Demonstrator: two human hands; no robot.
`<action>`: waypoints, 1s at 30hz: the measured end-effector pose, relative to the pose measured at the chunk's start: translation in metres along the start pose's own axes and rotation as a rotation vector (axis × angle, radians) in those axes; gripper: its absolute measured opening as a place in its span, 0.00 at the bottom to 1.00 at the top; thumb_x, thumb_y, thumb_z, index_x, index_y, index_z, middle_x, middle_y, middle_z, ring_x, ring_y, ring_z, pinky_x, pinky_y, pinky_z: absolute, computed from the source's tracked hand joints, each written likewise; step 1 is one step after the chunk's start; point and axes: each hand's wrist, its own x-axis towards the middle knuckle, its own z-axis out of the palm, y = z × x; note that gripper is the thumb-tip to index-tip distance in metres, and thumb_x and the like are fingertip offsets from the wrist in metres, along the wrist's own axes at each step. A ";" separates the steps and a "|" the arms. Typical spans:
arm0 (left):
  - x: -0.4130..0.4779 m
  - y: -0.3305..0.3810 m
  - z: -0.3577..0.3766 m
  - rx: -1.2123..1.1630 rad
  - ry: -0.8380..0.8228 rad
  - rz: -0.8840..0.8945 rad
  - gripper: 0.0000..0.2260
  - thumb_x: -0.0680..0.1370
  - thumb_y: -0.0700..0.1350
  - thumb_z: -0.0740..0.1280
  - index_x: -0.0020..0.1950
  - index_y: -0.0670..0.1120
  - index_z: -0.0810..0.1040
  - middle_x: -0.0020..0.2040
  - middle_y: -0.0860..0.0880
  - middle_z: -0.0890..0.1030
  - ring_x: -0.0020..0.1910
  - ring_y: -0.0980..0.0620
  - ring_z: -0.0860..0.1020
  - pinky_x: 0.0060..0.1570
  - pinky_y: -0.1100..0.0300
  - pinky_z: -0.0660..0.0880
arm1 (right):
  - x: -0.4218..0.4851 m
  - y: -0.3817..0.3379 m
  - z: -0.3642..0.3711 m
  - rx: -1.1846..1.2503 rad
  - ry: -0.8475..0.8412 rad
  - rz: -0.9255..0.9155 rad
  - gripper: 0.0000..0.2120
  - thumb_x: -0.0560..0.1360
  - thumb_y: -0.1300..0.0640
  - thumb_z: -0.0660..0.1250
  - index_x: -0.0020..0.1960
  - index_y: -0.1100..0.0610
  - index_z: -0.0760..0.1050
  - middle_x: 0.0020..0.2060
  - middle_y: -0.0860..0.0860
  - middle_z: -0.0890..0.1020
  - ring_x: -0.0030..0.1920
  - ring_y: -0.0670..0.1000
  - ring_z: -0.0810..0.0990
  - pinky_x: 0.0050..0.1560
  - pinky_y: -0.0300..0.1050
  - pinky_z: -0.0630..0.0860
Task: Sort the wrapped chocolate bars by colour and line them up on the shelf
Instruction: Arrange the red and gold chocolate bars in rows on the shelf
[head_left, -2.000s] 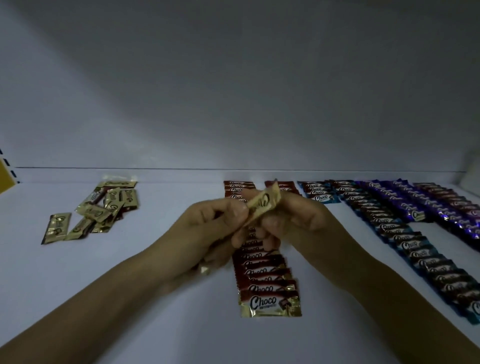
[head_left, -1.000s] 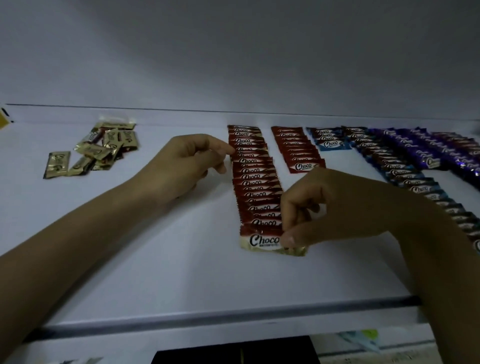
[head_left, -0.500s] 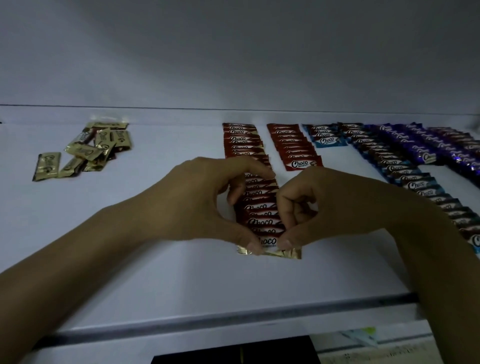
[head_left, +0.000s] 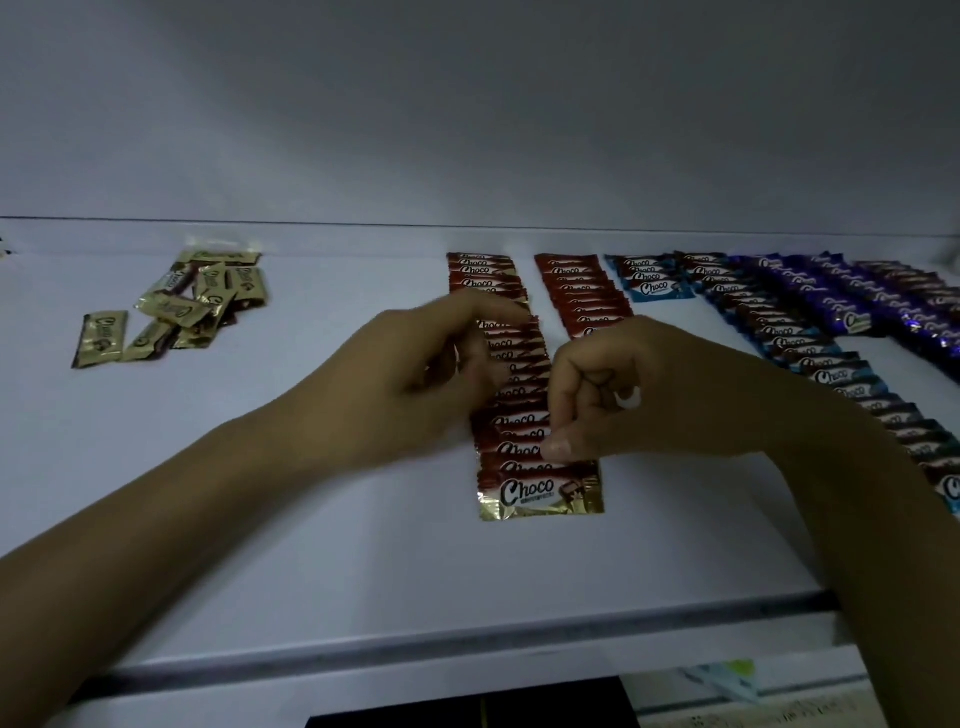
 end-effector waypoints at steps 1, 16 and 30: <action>0.002 0.000 0.000 -0.126 0.069 -0.034 0.12 0.78 0.45 0.61 0.59 0.55 0.75 0.38 0.55 0.80 0.33 0.59 0.76 0.33 0.70 0.69 | 0.000 -0.001 0.000 0.031 0.032 -0.010 0.07 0.71 0.56 0.73 0.35 0.50 0.77 0.32 0.52 0.82 0.30 0.40 0.77 0.34 0.36 0.74; 0.018 -0.002 -0.001 -0.848 0.156 -0.049 0.16 0.81 0.49 0.57 0.68 0.52 0.71 0.63 0.55 0.79 0.65 0.57 0.74 0.61 0.65 0.73 | 0.017 -0.020 0.027 0.358 0.384 -0.075 0.05 0.71 0.59 0.70 0.38 0.50 0.79 0.34 0.44 0.82 0.36 0.44 0.82 0.38 0.35 0.78; 0.013 -0.011 0.009 -0.346 0.233 -0.029 0.08 0.72 0.52 0.70 0.42 0.48 0.78 0.39 0.52 0.84 0.38 0.57 0.81 0.37 0.65 0.76 | 0.023 -0.015 0.017 0.580 0.562 -0.012 0.02 0.73 0.62 0.67 0.42 0.59 0.78 0.35 0.47 0.83 0.37 0.44 0.82 0.37 0.32 0.76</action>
